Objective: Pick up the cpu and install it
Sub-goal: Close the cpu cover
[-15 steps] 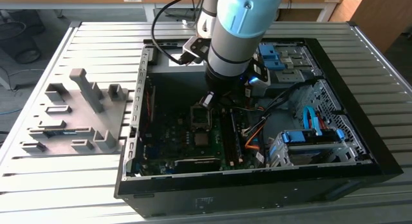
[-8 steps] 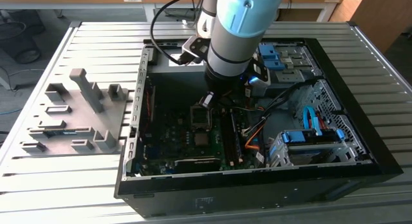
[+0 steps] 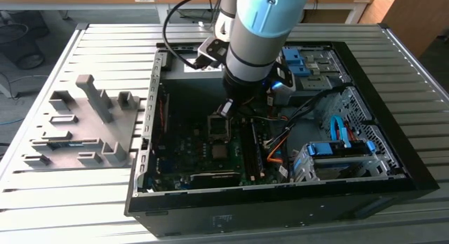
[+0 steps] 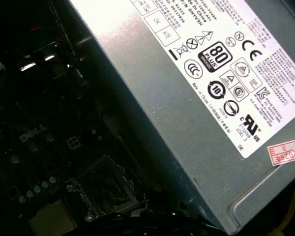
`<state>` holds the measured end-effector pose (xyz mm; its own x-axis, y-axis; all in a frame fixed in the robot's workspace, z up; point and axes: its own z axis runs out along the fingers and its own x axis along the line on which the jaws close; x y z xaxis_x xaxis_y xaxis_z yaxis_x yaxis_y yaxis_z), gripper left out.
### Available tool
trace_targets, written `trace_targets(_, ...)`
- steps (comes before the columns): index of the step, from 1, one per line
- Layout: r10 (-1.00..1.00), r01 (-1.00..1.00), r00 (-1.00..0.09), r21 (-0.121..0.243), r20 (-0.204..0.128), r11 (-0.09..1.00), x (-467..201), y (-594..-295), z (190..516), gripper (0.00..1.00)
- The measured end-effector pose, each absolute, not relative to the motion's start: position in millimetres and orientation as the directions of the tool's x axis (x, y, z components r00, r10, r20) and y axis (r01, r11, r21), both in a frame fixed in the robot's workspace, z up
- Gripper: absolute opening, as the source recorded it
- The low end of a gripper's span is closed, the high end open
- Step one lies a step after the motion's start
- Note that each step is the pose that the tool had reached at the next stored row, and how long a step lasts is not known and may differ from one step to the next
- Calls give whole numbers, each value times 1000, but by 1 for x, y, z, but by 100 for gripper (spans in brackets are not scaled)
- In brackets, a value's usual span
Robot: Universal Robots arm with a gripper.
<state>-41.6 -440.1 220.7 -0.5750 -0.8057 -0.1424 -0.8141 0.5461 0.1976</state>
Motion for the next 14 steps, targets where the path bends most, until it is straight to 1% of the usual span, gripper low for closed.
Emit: trace_targets(14, -815, -823, -562, 198, -142, 533, -42, -442, 228, 10)
